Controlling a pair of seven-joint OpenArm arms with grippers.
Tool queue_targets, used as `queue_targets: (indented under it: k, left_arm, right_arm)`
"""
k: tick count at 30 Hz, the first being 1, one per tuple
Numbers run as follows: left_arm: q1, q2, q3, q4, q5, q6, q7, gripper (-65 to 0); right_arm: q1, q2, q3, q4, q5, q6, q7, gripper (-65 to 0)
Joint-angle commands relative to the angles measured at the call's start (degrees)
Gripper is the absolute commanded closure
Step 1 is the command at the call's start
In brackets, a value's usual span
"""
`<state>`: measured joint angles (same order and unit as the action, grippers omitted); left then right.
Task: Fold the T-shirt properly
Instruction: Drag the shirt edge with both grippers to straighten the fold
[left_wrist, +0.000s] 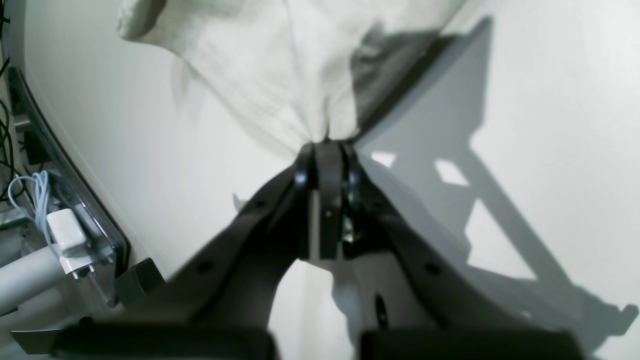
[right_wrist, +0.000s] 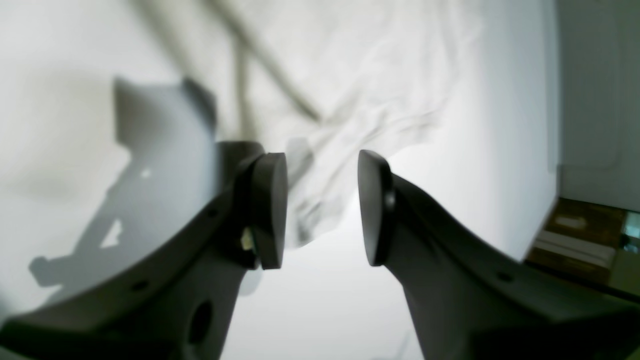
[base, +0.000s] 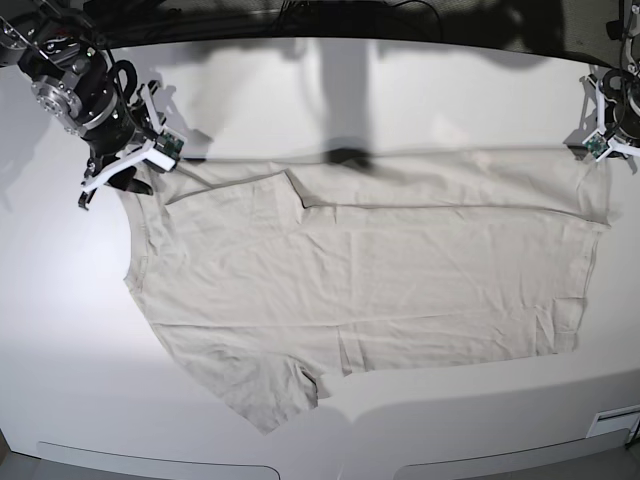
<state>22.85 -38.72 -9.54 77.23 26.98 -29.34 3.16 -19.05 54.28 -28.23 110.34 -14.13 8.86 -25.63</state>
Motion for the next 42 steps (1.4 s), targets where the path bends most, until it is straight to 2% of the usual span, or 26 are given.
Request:
queue_targets:
  k: [1,6,10,14,18,23,31,42]
  left_arm:
    - [0.0,-1.0,-0.4,0.3,0.0,-0.4,0.2,0.0]
    - [0.2,-1.0,-0.4,0.3,0.0,-0.4,0.2,0.0]
    - [1.4,-1.0,-0.4,0.4,0.0,-0.5,0.2,0.0]
    - [2.9,-1.0,-0.4,0.4,0.0,-0.5,-0.1,0.0]
    - [3.9,-1.0,-0.4,0.4,0.0,-0.5,-0.2,0.0]
    - [4.0,-1.0,-0.4,0.4,0.0,-0.5,-0.2,0.0]
    - [4.0,-1.0,-0.4,0.4,0.0,-0.5,-0.3,0.0]
    - [4.0,-1.0,-0.4,0.4,0.0,-0.5,-0.2,0.0]
  right_arm:
    - [-0.4,0.9,0.5,0.6,-0.7,0.2,0.5,-24.9]
    - [-2.0,0.5,0.5,0.5,-2.9,0.6,-0.6,-29.8]
    - [-2.1,0.2,0.5,-0.8,-3.5,0.6,-0.8,-30.0]
    - [-1.9,-1.8,0.5,-5.4,-3.5,0.6,0.5,-30.0]
    - [-1.7,-3.6,0.5,-9.2,-4.1,-1.9,4.6,-30.0]
    - [0.1,-5.3,0.5,-9.7,-5.8,-2.4,4.6,-30.0]
    - [2.1,-5.3,0.5,-10.1,-5.0,-2.2,3.5,-30.0]
    - [3.8,-5.3,0.5,-18.3,-5.0,-2.3,4.7,-28.5]
